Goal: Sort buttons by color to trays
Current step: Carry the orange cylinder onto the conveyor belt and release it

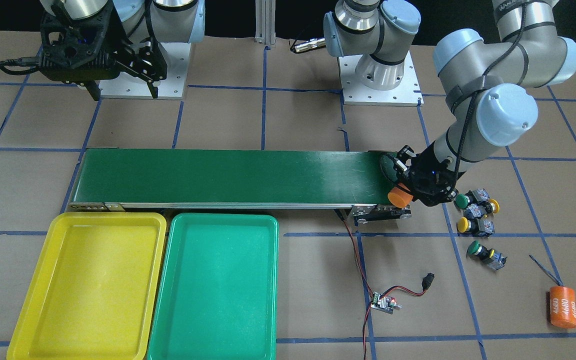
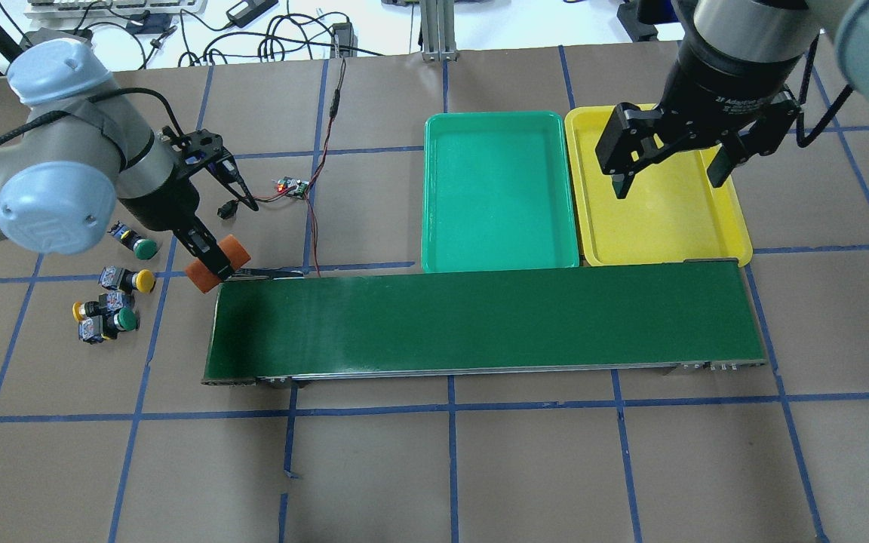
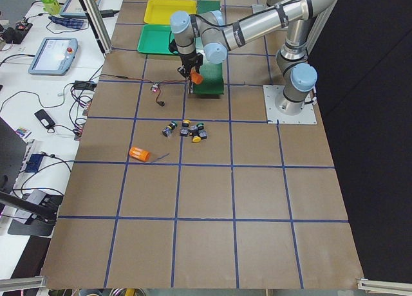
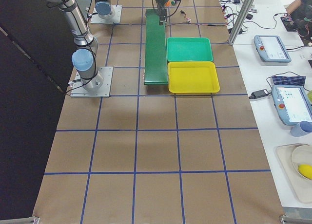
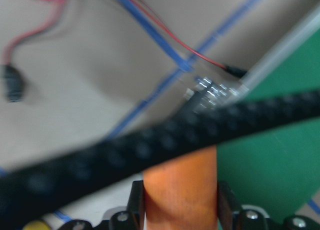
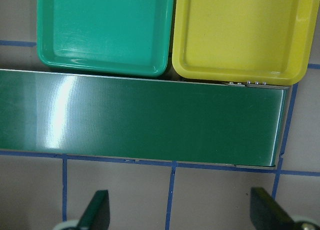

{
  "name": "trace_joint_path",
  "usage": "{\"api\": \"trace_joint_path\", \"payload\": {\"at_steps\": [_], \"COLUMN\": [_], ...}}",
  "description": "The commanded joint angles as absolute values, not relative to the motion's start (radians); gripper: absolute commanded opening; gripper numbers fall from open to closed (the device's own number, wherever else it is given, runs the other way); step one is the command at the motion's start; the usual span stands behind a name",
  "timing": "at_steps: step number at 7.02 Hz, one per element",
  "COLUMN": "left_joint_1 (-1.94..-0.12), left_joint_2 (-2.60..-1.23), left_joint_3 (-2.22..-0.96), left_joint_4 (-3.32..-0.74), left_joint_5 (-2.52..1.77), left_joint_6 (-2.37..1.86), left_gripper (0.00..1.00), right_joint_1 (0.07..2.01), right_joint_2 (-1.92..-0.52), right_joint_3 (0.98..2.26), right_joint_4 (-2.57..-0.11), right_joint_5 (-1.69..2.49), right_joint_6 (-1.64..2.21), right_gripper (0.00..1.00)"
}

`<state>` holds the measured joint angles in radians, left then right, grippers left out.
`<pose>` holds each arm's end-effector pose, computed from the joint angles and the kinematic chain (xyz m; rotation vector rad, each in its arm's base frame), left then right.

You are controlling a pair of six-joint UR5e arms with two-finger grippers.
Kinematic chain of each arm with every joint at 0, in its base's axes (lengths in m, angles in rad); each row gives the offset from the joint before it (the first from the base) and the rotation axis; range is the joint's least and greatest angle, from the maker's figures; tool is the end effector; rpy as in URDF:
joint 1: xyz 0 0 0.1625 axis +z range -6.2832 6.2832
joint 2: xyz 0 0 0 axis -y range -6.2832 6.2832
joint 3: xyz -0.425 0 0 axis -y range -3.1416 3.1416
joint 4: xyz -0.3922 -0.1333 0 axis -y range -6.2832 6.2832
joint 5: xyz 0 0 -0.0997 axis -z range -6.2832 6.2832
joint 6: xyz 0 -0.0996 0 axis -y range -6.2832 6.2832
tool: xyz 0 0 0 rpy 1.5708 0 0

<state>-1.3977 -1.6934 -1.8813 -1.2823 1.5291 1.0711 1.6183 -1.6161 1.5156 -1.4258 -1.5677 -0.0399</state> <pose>-0.0506 -0.5086 0.3069 -1.3069 -2.7229 -0.1411 0.1556 -0.4593 0.5225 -0.1370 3.1349 0.0698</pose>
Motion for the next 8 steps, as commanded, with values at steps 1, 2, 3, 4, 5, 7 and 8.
{"api": "trace_joint_path", "payload": {"at_steps": [1,2,3,4,5,7,8], "left_joint_1": [-1.480,-1.506,-1.514,-1.517,-1.535,-1.551,-1.552], "left_joint_2": [-1.591,-1.594,-1.626,-1.635,-1.637,-1.646,-1.631], "left_joint_3": [-1.982,-2.005,-2.020,-2.040,-2.075,-2.114,-2.105], "left_joint_4": [-1.249,-1.179,-1.148,-1.100,-1.086,-0.971,-0.982], "left_joint_5": [1.572,1.609,1.603,1.597,1.598,1.595,1.595], "left_joint_6": [1.307,1.354,1.364,1.364,1.350,1.281,1.206], "left_gripper": [0.02,0.02,0.03,0.10,0.29,0.99,1.00], "right_joint_1": [1.618,1.618,1.617,1.618,1.617,1.617,1.617], "right_joint_2": [-1.615,-1.615,-1.615,-1.620,-1.623,-1.623,-1.624], "right_joint_3": [1.516,1.520,1.541,1.543,1.543,1.543,1.543], "right_joint_4": [-1.425,-1.425,-1.428,-1.430,-1.428,-1.433,-1.428], "right_joint_5": [-1.560,-1.559,-1.559,-1.557,-1.557,-1.557,-1.557], "right_joint_6": [-0.047,-0.048,-0.051,-0.051,-0.051,-0.051,-0.051], "right_gripper": [1.00,1.00,1.00,1.00,1.00,1.00,1.00]}}
